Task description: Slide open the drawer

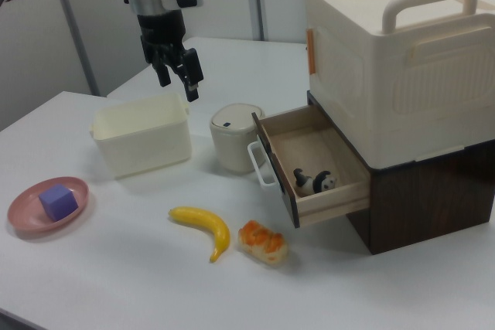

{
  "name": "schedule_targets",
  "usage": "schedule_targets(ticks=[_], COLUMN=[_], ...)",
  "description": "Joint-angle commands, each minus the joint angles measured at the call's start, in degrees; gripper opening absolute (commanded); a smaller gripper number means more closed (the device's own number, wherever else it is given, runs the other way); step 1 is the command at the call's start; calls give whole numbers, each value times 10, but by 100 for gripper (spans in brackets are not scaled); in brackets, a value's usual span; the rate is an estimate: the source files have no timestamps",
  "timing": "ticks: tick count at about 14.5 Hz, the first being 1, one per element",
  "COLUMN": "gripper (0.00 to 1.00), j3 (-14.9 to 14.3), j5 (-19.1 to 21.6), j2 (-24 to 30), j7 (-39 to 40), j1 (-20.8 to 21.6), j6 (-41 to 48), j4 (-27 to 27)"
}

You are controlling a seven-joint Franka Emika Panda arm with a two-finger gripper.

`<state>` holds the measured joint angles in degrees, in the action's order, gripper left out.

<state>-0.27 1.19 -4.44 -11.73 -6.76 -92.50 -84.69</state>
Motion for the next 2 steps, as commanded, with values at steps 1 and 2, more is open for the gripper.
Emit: schedule_targets(ticks=[1,2], gripper=[100,100], j3=[-14,-14], j5=[9,9], j2=[15,15], j7=[0,0], j1=[13,13], j6=[-9,-9], j4=[-16,-16])
